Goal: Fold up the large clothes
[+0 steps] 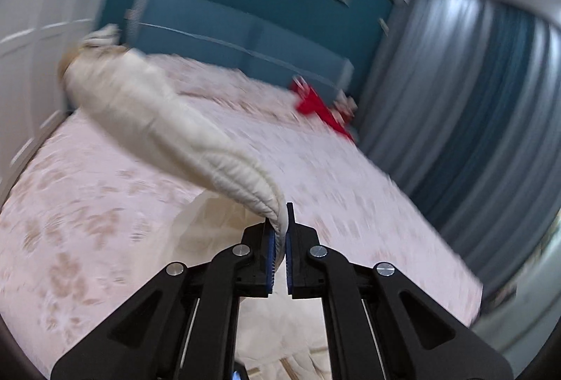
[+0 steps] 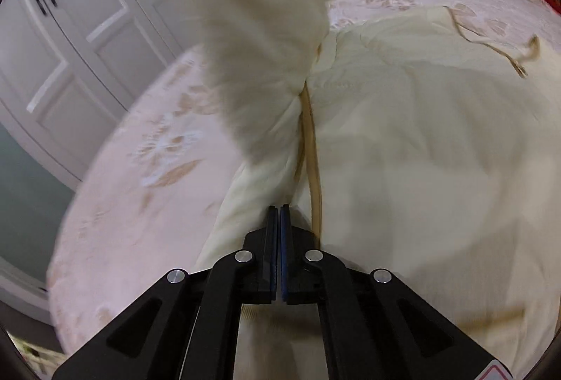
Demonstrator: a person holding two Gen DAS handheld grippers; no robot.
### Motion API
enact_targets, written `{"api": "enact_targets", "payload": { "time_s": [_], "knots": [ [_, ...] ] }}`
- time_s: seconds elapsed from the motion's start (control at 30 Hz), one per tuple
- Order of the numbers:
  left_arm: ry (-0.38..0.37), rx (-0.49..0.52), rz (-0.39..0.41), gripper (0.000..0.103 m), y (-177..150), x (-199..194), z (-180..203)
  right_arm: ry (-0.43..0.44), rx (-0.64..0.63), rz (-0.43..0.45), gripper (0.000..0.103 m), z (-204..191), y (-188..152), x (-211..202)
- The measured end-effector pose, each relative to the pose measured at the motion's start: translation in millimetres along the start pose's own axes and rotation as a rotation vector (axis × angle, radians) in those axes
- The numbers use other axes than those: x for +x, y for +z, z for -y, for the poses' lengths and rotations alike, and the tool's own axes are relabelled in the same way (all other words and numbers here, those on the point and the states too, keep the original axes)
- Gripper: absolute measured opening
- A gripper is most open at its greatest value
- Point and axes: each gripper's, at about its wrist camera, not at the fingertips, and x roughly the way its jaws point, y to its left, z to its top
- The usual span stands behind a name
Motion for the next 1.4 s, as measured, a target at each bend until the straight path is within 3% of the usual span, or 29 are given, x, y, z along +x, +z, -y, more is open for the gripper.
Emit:
{"api": "enact_targets", "payload": {
  "time_s": [0.07, 0.2, 0.33, 0.53, 0.6, 0.67, 0.73, 0.8, 0.9, 1.03, 1.1, 1.17, 1.23, 1.27, 1.33, 1.4],
  "knots": [
    [-0.021, 0.045, -0.059, 0.003, -13.7, 26.6, 23.7, 0.038, 0.064, 0.009, 0.002, 16.1, -16.8, -27.0],
    [-0.043, 0.07, -0.184, 0.003, -63.7, 85.2, 55.7, 0.014, 0.147, 0.043, 0.002, 61.8, -54.3, -92.3],
    [-0.03, 0.079, -0.308, 0.003, -122.8, 138.4, 73.3, -0.087, 0.205, 0.067, 0.007, 114.7, -83.2, -152.5],
    [0.081, 0.119, -0.46, 0.008, -208.1, 197.4, 85.5, -0.226, 0.264, 0.117, 0.012, 172.7, -92.9, -203.8],
    [0.071, 0.065, -0.46, 0.016, -219.8, 195.5, 77.4, -0.266, 0.278, 0.148, 0.016, 185.8, -88.6, -214.5],
    [0.041, 0.004, -0.419, 0.034, -221.6, 176.5, 69.3, -0.287, 0.302, 0.178, 0.025, 199.2, -81.7, -223.3],
    [0.013, -0.061, -0.337, 0.067, -223.0, 148.8, 59.9, -0.29, 0.329, 0.216, 0.036, 213.4, -73.5, -232.6],
    [-0.039, -0.189, -0.218, 0.078, -221.6, 102.6, 34.8, -0.296, 0.352, 0.252, 0.042, 227.2, -58.8, -239.2],
    [-0.013, -0.393, -0.153, 0.081, -227.4, 59.9, -19.3, -0.276, 0.396, 0.299, 0.061, 251.6, -42.4, -248.9],
    [0.11, -0.693, -0.112, 0.079, -252.4, 31.3, -107.5, -0.272, 0.502, 0.322, 0.062, 277.6, -25.2, -243.4],
    [0.121, -0.815, -0.09, 0.075, -263.2, 25.2, -136.9, -0.291, 0.519, 0.328, 0.062, 285.5, -11.8, -237.5],
    [0.133, -0.898, -0.064, 0.066, -269.1, 25.0, -160.7, -0.305, 0.503, 0.321, 0.047, 287.0, -0.8, -230.8],
    [0.16, -0.946, -0.066, 0.05, -272.7, 29.7, -174.1, -0.331, 0.472, 0.279, 0.012, 281.3, 12.2, -222.5],
    [0.167, -0.978, -0.07, 0.042, -275.1, 34.2, -181.3, -0.317, 0.453, 0.286, 0.002, 278.2, 17.2, -224.2],
    [0.209, -0.991, -0.078, 0.017, -275.8, 38.4, -188.4, -0.253, 0.418, 0.375, 0.002, 267.2, 29.2, -248.5],
    [0.267, -0.963, -0.052, 0.008, -271.8, 32.9, -187.6, -0.211, 0.385, 0.466, 0.002, 258.0, 34.7, -276.5]
  ]
}}
